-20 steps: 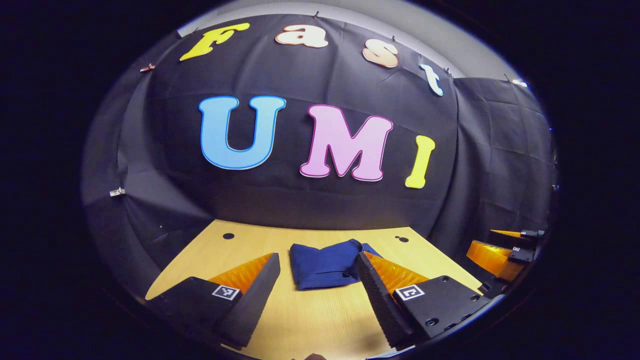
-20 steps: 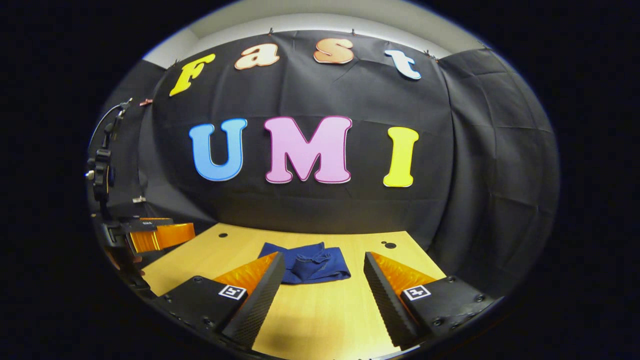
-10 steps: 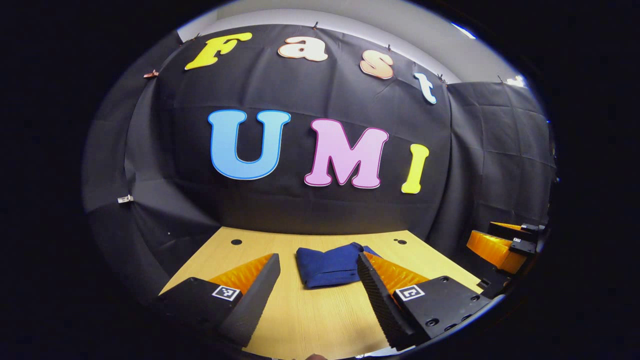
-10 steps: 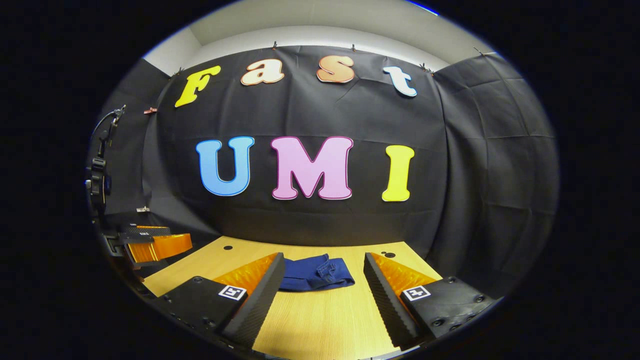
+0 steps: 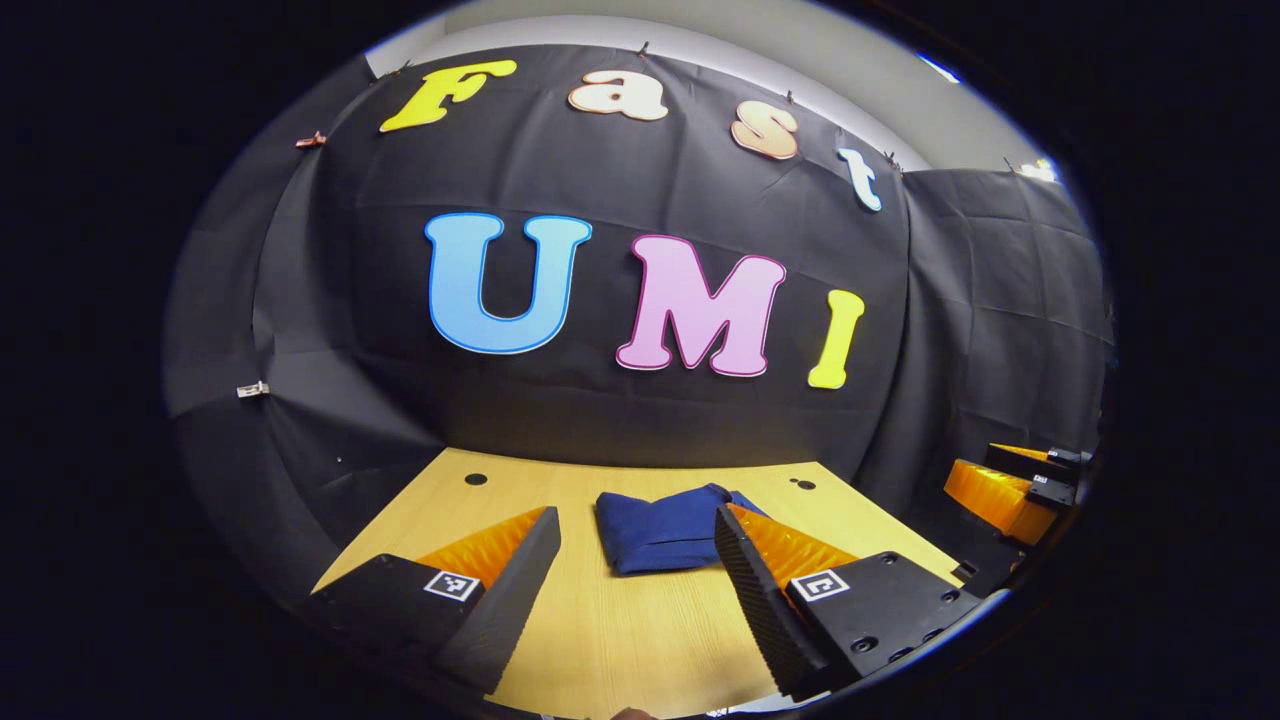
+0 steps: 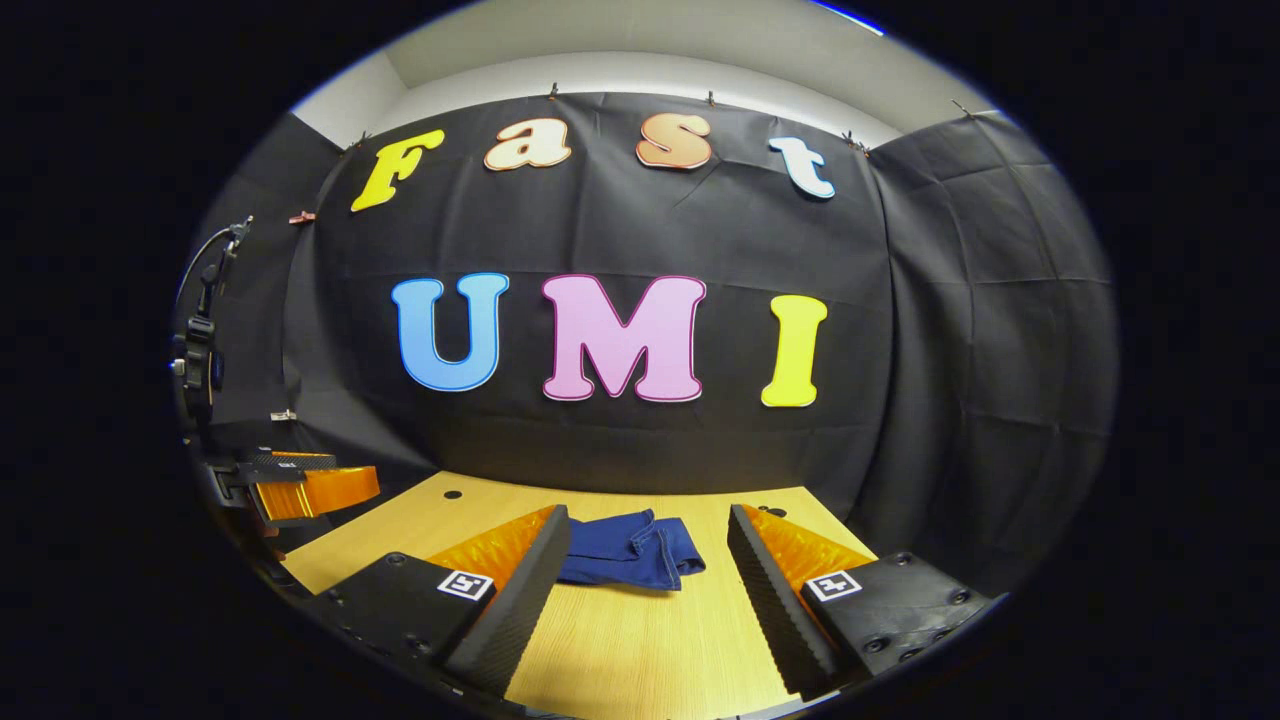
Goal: Grasp the waist and the cuffs of the jeans and fold them to make the two legs overlap; first hold the waist and fold one-third of the jeans toward the cuffs, then hold the cuffs and fold the remaining one-third in the same direction to finish folding.
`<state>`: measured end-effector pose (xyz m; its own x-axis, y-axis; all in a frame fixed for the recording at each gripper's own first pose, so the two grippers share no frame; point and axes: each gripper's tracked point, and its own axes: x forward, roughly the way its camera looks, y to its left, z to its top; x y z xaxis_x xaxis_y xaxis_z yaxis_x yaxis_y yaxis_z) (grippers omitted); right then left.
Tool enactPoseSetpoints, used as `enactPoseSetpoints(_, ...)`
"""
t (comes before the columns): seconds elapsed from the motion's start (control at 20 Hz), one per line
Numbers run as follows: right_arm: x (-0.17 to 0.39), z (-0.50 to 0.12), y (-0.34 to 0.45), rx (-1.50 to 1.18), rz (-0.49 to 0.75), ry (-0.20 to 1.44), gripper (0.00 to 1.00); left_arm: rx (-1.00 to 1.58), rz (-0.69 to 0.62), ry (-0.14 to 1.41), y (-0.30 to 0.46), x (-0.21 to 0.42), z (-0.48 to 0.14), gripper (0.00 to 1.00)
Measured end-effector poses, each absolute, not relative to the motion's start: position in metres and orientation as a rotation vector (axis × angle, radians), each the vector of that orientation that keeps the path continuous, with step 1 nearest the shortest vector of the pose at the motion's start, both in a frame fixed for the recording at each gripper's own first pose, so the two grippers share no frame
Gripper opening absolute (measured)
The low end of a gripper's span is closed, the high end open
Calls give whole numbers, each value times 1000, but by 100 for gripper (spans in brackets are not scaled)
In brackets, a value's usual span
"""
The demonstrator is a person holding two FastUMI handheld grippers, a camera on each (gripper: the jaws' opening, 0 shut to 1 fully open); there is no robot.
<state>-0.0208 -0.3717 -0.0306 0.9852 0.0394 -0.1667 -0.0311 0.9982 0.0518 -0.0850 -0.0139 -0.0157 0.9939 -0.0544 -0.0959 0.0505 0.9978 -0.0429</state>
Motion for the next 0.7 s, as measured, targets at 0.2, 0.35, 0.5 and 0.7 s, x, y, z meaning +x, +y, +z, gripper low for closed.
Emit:
enactPoseSetpoints(0.2,-26,-33,-373,53,29,177,97,-32,-58,96,-15,-89,-16,97)
enactPoseSetpoints(0.35,-27,-34,-374,58,25,181,97,-22,-56,93,-15,-91,-15,97)
enactPoseSetpoints(0.5,-31,-34,-374,59,22,179,97,-20,-56,95,-13,-94,-16,97)
enactPoseSetpoints(0.7,-34,-34,-372,56,23,174,97,-16,-52,92,-10,-97,-17,97)
